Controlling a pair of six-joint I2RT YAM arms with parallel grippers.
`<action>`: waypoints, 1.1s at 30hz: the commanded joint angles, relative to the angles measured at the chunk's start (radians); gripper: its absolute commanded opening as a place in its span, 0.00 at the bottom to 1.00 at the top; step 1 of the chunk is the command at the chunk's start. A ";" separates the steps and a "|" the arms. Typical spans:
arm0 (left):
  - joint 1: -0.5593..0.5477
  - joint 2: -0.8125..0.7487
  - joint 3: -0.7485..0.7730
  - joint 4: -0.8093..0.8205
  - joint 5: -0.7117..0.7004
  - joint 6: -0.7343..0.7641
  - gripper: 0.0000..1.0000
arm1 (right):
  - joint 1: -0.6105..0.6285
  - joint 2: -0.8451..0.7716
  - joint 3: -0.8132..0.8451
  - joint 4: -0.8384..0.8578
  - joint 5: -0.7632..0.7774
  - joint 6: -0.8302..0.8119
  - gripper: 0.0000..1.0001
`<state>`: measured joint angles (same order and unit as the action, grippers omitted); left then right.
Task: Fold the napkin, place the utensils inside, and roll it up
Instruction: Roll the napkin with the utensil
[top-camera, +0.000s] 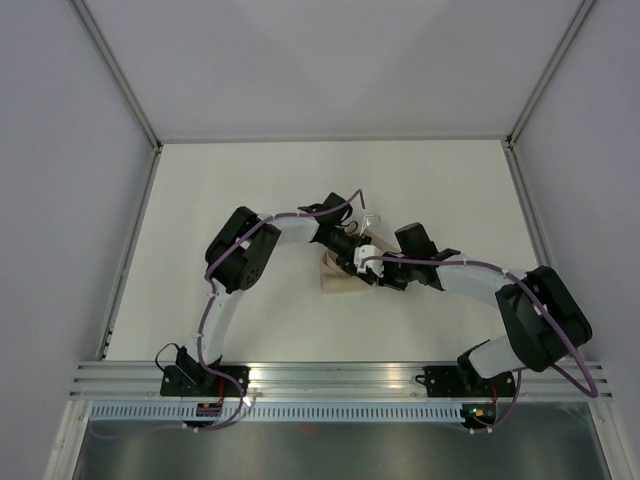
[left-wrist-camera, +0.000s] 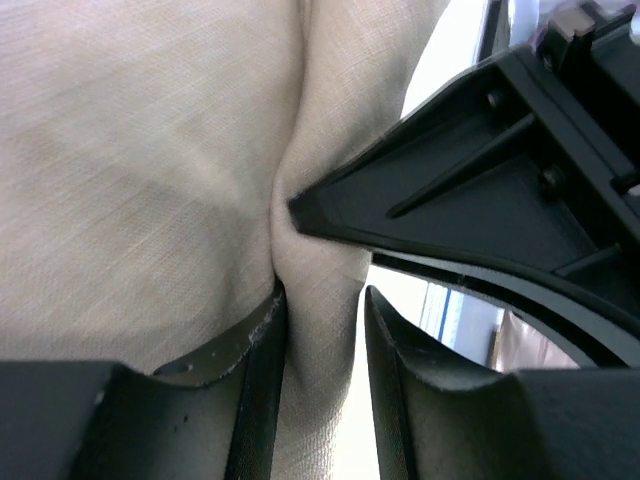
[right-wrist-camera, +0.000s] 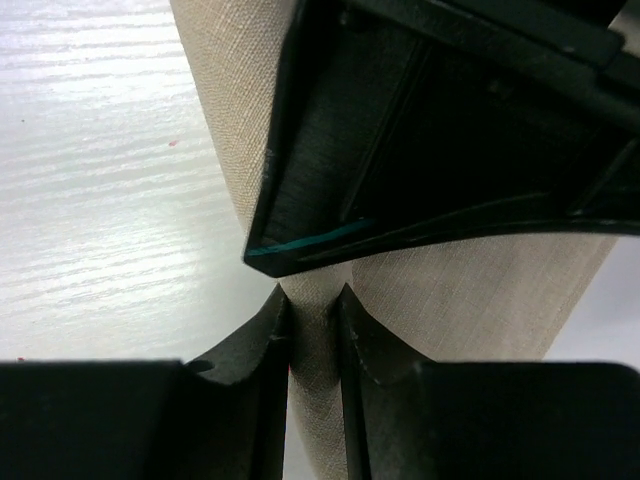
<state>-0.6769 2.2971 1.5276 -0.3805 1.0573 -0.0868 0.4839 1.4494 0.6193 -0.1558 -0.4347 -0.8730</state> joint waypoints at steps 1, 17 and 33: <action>0.063 -0.079 -0.089 0.239 -0.077 -0.250 0.43 | -0.022 0.103 0.058 -0.097 -0.030 -0.046 0.05; 0.188 -0.404 -0.570 1.101 -0.285 -0.625 0.42 | -0.120 0.495 0.439 -0.568 -0.179 -0.234 0.03; -0.143 -0.774 -0.886 1.082 -0.975 0.236 0.47 | -0.139 0.781 0.789 -0.890 -0.190 -0.218 0.04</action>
<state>-0.7193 1.5375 0.6060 0.7731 0.2855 -0.2035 0.3305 2.1010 1.4414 -0.9909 -0.7494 -1.0691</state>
